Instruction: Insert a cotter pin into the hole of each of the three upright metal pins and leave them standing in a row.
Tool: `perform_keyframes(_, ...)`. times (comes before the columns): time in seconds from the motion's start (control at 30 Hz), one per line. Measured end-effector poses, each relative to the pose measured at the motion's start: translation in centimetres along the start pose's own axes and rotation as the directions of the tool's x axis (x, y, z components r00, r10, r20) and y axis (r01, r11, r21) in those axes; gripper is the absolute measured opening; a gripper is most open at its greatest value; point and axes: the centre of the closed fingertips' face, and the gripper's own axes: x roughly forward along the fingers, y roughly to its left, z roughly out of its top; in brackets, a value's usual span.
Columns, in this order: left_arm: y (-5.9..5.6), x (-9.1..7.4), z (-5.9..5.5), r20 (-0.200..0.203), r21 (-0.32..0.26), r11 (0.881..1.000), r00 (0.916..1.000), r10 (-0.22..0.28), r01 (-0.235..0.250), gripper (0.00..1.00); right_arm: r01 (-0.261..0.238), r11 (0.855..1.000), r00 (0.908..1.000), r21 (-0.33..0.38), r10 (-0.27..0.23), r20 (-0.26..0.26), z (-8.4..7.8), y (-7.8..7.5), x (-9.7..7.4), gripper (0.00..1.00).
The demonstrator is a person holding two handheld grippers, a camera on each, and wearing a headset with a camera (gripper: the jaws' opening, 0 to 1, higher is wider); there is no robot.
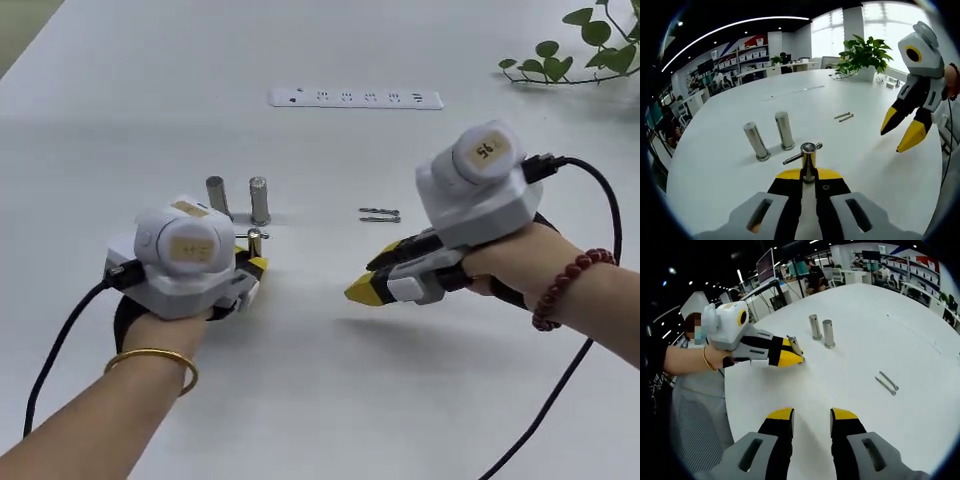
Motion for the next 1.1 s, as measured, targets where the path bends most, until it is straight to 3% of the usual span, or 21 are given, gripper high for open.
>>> perform_keyframes(0.27,1.7,-0.1,-0.2,-0.004,-0.003,1.0,0.9999,0.017,-0.017,0.05,-0.008,1.0,0.9999,0.012,0.008,0.01,-0.2,0.4,-0.2,0.23)
perform_keyframes(0.63,3.2,0.2,-0.3,0.001,-0.013,1.0,0.9998,0.017,-0.017,0.05,-0.003,1.0,0.999,0.0,0.003,0.045,-0.2,0.7,-0.4,0.25)
perform_keyframes(0.93,3.2,0.0,-0.5,0.008,-0.024,1.0,1.0,0.006,-0.006,0.06,0.013,1.0,0.996,-0.004,-0.013,0.088,0.4,0.6,-0.7,0.28)
perform_keyframes(1.1,3.3,0.1,-0.4,0.006,-0.032,0.999,1.0,-0.003,0.003,0.06,0.017,1.0,0.9962,-0.005,-0.017,0.086,0.3,0.6,-0.5,0.31)
